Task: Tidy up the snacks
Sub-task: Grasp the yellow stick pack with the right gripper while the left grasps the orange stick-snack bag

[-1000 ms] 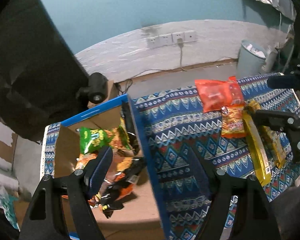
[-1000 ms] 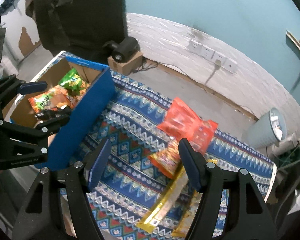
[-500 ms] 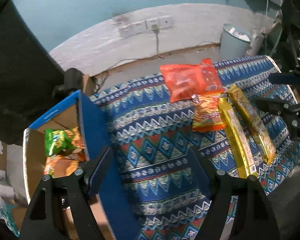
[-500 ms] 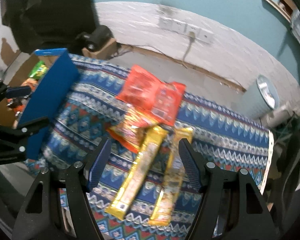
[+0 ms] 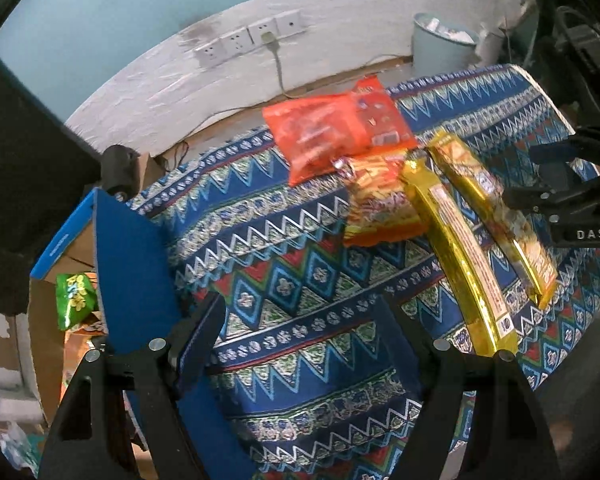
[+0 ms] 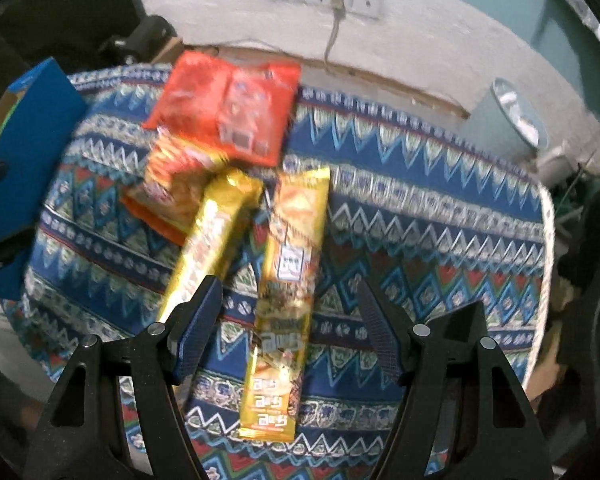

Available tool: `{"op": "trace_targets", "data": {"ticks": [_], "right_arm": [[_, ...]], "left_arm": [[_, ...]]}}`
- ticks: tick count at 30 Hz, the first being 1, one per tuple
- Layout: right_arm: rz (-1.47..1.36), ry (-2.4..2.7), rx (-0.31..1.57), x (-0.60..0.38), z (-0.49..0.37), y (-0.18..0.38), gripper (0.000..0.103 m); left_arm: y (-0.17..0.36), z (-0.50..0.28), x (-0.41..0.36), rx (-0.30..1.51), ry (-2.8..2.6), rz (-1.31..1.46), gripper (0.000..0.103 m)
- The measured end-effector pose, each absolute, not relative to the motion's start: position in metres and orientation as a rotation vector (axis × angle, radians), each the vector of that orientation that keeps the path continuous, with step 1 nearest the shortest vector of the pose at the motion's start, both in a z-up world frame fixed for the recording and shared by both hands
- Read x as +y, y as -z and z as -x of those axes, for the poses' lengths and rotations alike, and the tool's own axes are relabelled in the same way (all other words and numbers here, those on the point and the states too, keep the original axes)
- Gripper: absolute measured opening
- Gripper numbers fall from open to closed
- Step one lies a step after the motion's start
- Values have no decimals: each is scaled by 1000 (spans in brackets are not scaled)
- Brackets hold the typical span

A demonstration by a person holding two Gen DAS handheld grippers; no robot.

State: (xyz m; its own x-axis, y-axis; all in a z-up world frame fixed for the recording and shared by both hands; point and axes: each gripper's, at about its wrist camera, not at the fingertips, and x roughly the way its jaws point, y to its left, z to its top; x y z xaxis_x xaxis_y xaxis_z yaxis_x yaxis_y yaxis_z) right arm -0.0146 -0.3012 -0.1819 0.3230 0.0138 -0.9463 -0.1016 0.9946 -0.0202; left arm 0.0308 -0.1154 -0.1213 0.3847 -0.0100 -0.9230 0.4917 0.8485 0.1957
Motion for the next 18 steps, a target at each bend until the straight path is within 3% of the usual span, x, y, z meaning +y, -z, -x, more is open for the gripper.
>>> {"op": "trace_targets", "data": {"ticks": [13,16,18], "right_arm": [[72,-62,1350,-307,10,241,69],[70,-63,1348,-308,8,247,54],[61,-81,1358,-308,6,250,35]], "left_arm": [[152,-39,-125,1187,341,-477,78],[155,-44,-128,1191,338,-470,78],[156,-50,-132,1199,345,-444,79]]}}
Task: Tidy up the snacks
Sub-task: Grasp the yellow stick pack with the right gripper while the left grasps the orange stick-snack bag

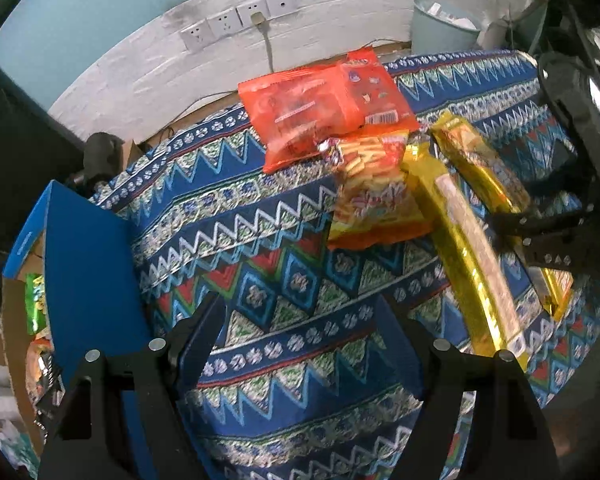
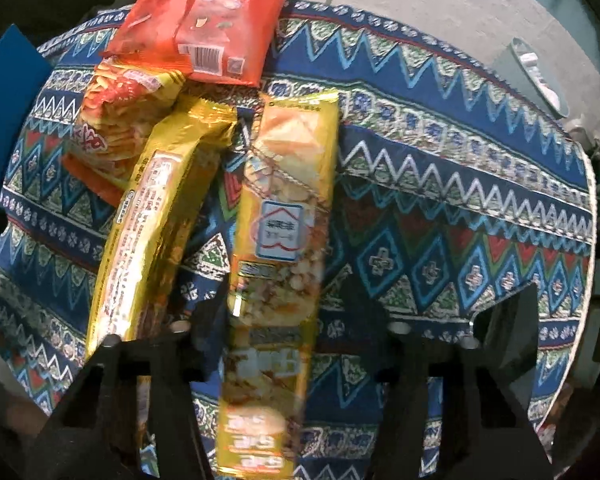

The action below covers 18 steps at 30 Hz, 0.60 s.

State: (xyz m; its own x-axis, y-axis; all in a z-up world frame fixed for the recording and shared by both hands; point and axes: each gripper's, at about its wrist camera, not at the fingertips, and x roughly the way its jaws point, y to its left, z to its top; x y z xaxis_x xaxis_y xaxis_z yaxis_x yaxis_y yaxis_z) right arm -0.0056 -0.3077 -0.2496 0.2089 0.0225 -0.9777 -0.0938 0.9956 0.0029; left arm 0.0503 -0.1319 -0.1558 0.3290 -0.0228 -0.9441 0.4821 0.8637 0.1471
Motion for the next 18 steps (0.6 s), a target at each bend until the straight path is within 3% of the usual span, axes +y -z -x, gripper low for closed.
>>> {"op": "trace_targets", "data": {"ticks": [3,18], "right_arm": [[84,-80,1355,-310,2,252,29],[25,-42,1306,-351,4,229,29]], "left_arm": [[153,-60,-138,1201,356,-398,80],[169,-103,-179,1228,381,-308,82]]}}
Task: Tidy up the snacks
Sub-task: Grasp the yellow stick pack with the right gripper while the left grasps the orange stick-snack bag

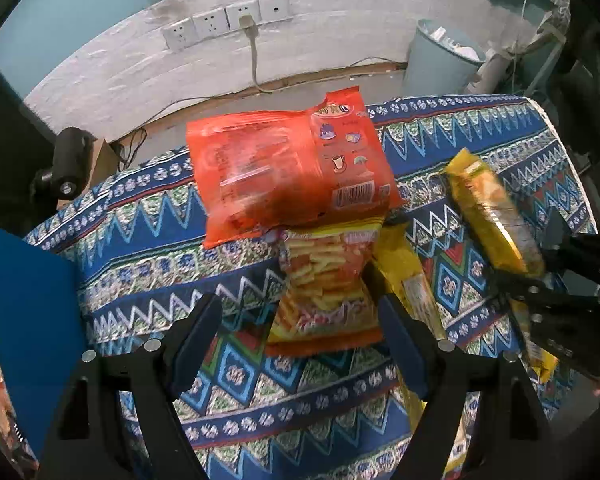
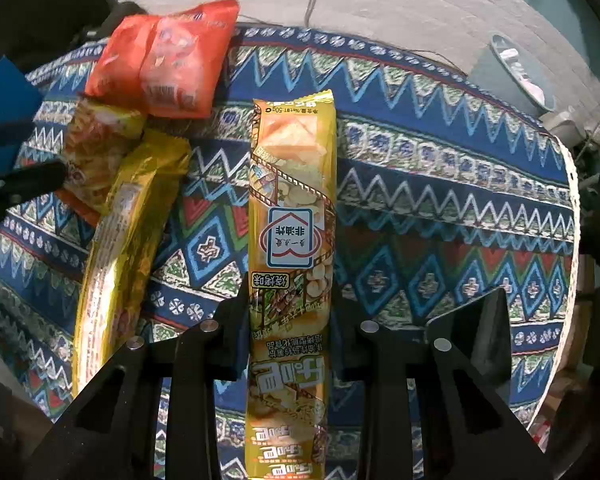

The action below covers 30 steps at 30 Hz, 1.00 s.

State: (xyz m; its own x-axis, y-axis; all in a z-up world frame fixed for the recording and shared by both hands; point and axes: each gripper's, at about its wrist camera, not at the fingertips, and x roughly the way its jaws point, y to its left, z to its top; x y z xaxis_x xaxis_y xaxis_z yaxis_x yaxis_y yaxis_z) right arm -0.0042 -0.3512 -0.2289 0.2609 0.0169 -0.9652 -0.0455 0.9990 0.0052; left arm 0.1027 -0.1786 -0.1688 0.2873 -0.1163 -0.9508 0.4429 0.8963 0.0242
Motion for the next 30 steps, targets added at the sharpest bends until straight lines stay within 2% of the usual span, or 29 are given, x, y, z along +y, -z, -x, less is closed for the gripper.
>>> {"op": "trace_targets", "data": {"ticks": [11,12,14,15,17,20,30], "right_arm": [[15,-43,1272,-353,-7,214,29],[15,-45,1271,-351,-9,214,29],[14,-52,1267,-344,-8,210,29],[15,-53,1266,-340,-6,209,29],[18,-58,1266,-339,-6,208,29],[23,-60,1264,-337,-7,207,29],[28,-55,1253,-330,-3,197,29]], "left_arm": [[193,-121,-185,1237,385,-302,80],[194,-122,-184,1239,391,-295,77],[196,-123,-182,1248,416,-271,55],[198,-123,-181,1257,427,-257,48],[198,-123,-179,1267,437,-246,41],[195,-118,-181,1249,438,-286,38],[182,-98,-167,1205,389,-377,37]]}}
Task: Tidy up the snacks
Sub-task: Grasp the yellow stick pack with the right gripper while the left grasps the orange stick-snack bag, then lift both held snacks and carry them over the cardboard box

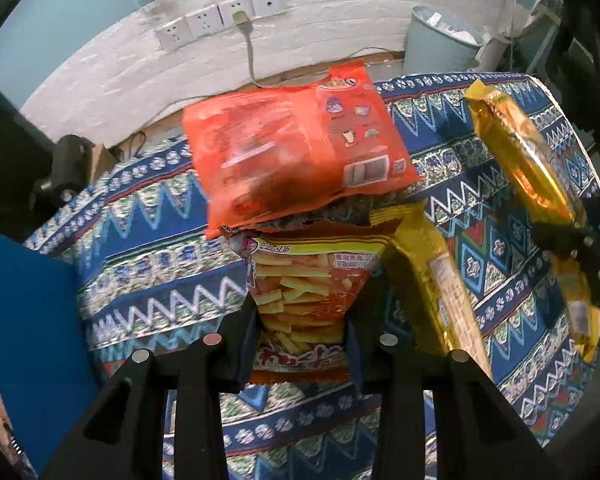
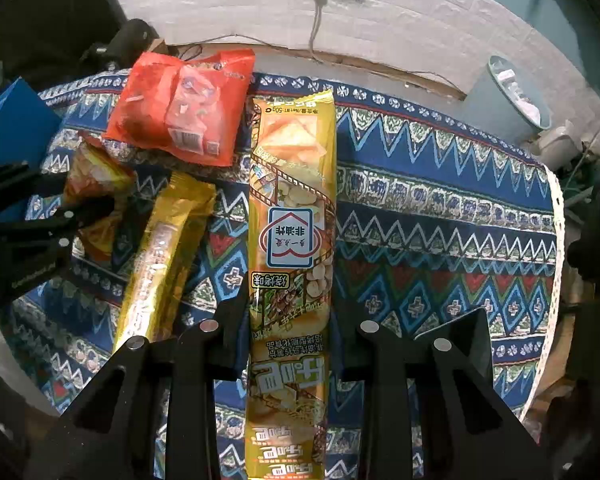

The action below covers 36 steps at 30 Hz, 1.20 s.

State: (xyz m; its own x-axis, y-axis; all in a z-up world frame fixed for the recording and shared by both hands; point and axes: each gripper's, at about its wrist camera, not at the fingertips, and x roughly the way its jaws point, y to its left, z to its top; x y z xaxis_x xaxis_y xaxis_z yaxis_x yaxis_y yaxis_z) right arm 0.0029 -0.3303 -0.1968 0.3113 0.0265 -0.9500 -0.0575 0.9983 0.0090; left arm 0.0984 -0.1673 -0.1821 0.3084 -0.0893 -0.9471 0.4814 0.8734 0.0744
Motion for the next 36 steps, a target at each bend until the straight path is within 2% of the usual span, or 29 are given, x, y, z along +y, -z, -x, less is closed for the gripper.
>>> {"op": "trace_targets", "data": {"ticks": [23,36], "right_arm": [[51,-138,1144,-287,5,132,29],[49,-241,1089,-239,5,94,29]], "left_arm": [[106,-55,-118,1075,299,-397,37],[66,-41,-58,1037,245,-302,37]]}}
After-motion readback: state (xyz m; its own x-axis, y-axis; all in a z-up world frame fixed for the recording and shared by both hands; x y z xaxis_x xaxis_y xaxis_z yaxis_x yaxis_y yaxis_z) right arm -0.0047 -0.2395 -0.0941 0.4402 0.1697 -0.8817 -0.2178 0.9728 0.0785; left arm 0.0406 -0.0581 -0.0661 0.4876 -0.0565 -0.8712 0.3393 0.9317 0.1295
